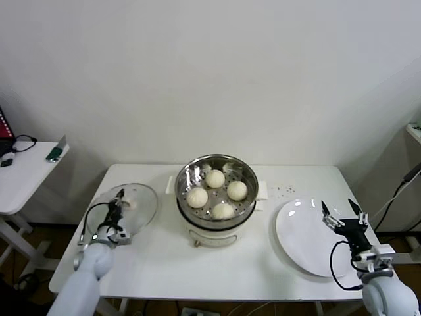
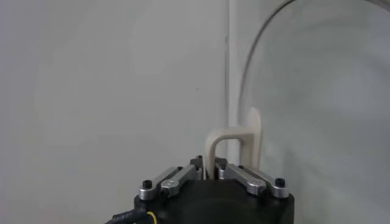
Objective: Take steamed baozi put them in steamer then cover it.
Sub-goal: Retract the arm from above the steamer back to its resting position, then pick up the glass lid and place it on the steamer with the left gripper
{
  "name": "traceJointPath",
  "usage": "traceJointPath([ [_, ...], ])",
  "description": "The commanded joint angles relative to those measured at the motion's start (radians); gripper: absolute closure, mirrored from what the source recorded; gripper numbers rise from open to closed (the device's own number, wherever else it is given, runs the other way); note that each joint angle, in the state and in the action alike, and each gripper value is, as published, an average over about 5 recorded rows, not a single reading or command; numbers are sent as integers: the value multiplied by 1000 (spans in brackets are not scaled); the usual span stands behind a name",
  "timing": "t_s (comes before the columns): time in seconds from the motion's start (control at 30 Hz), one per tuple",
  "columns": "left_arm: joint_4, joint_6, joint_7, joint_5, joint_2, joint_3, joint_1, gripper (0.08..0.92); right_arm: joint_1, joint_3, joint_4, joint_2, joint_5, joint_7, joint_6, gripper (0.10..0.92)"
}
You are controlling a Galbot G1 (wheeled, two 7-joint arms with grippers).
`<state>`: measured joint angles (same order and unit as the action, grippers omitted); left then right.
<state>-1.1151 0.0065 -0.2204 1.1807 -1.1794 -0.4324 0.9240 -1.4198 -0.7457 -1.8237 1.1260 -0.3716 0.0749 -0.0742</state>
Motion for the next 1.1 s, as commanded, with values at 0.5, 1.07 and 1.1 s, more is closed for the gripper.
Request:
traceJointPath([
  [0.5,-849,510,104,-88,287,-21,385,846,76,31,76,-35,33,4,14,203],
  [1.07,-977,779,317,-146,323,546,-139,846,126,76,135,-16,90,22,33,203],
  [1.1,-961,779,331,-132,301,579,-171,846,130,79,135,-11,97,21,33,203],
])
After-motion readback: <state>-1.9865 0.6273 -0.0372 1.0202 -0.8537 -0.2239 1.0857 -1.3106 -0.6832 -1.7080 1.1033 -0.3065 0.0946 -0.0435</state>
